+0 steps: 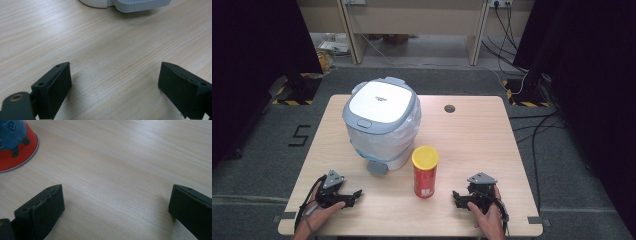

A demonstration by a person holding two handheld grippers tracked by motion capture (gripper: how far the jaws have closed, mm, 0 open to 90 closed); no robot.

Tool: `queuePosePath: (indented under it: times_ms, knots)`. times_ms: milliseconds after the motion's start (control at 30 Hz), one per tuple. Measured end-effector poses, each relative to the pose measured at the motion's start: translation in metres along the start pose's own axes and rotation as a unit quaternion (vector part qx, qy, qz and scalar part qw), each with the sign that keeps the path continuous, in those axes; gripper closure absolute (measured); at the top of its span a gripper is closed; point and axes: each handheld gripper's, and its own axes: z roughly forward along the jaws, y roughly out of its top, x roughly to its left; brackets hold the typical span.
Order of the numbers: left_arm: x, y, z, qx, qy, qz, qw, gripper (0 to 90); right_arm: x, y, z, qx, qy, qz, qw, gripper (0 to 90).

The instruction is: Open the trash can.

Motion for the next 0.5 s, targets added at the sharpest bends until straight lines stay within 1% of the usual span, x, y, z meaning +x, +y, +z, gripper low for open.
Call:
queuePosePath:
  times_ms: [267,367,500]
  knots:
    - [-0.0001,0.0001,0.0003,-0.001,0.002,-0.002,1.0,10.3,0.0001,-0.0001,0.0,0.0,0.0,0.0,1.0,0.5]
    - [0.0005,0.0003,0.0001,0.0,-0.001,-0.003,1.0,10.5,0.0001,-0.0001,-0.0001,0.0,0.0,0.001,1.0,0.5]
    - [0.0035,0.0023,0.0016,-0.006,0.002,-0.01,0.9999,14.8,0.0001,-0.0001,-0.0001,0.0,0.0,0.0,1.0,0.5]
